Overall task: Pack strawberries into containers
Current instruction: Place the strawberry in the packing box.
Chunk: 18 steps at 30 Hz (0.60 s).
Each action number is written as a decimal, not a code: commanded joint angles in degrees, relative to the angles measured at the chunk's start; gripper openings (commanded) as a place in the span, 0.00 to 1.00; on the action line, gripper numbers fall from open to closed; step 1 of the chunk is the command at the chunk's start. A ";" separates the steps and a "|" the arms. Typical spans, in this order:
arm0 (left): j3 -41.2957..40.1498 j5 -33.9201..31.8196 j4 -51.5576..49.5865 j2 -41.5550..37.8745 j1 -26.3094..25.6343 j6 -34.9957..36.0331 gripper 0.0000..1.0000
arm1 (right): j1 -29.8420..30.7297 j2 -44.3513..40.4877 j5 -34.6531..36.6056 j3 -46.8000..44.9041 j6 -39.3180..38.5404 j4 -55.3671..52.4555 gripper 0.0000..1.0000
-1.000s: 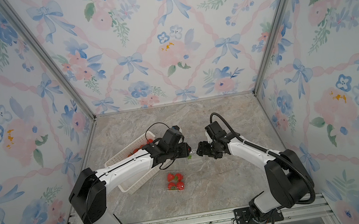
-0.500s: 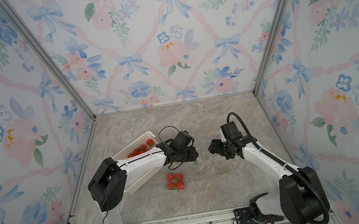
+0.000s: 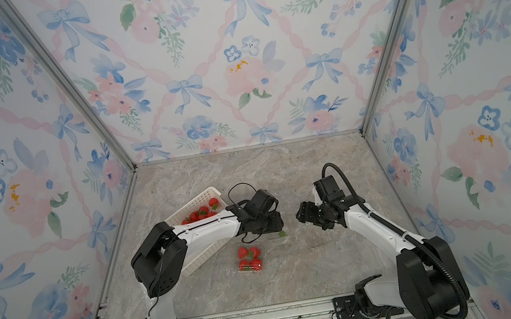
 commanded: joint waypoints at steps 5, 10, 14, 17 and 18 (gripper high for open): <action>-1.39 -5.49 -0.53 -6.34 -0.52 0.22 0.56 | 1.67 1.36 -0.68 0.30 -1.86 0.37 0.78; -5.01 -9.66 -0.67 -15.03 0.79 0.71 0.60 | 3.72 3.77 -0.34 3.32 -2.14 0.48 0.78; -11.00 -11.37 -0.76 -21.05 4.62 -0.09 0.60 | 5.32 5.73 -0.26 6.01 -2.32 0.88 0.77; -17.35 -12.00 -0.74 -25.77 10.25 -1.24 0.60 | 8.25 5.74 -0.27 8.26 -3.97 2.35 0.76; -19.54 -12.55 -0.71 -27.31 12.42 -1.81 0.60 | 9.48 5.88 0.08 9.25 -4.56 2.46 0.76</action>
